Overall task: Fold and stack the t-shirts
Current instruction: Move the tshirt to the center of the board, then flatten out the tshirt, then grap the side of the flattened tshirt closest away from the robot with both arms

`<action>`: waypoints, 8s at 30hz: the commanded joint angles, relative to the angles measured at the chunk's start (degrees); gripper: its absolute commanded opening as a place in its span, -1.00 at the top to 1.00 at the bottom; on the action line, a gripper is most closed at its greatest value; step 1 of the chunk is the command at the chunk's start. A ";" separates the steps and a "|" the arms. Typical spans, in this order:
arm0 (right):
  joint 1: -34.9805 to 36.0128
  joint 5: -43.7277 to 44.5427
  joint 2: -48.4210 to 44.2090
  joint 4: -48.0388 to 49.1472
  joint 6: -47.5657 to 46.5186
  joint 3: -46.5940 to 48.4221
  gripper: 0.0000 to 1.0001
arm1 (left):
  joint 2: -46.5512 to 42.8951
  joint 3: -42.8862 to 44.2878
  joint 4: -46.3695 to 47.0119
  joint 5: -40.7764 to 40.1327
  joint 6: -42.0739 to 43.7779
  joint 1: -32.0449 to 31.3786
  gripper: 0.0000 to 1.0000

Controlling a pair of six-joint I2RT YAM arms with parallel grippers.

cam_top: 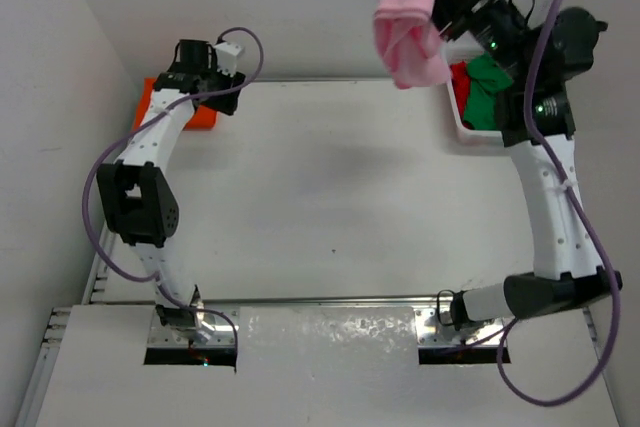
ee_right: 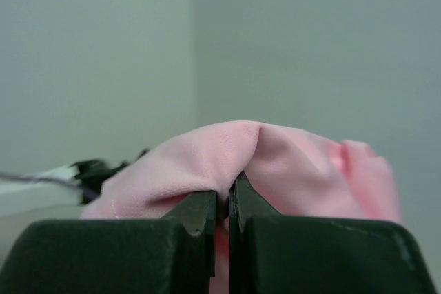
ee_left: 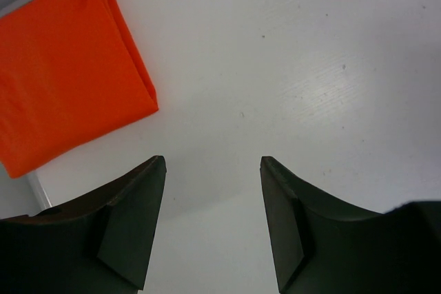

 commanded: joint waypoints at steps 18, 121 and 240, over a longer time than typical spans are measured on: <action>12.59 10.36 34.80 -47.41 -13.01 1.10 -0.98 | -18.82 -14.15 -3.72 6.17 2.33 3.91 -0.12; 18.38 37.91 -0.45 -27.75 0.08 -72.88 -0.96 | -39.47 -51.24 -0.21 17.52 1.27 -8.93 1.00; 5.38 25.07 7.65 -32.67 5.17 -58.11 -0.28 | -23.04 -49.21 -0.74 3.81 41.70 -5.23 -0.63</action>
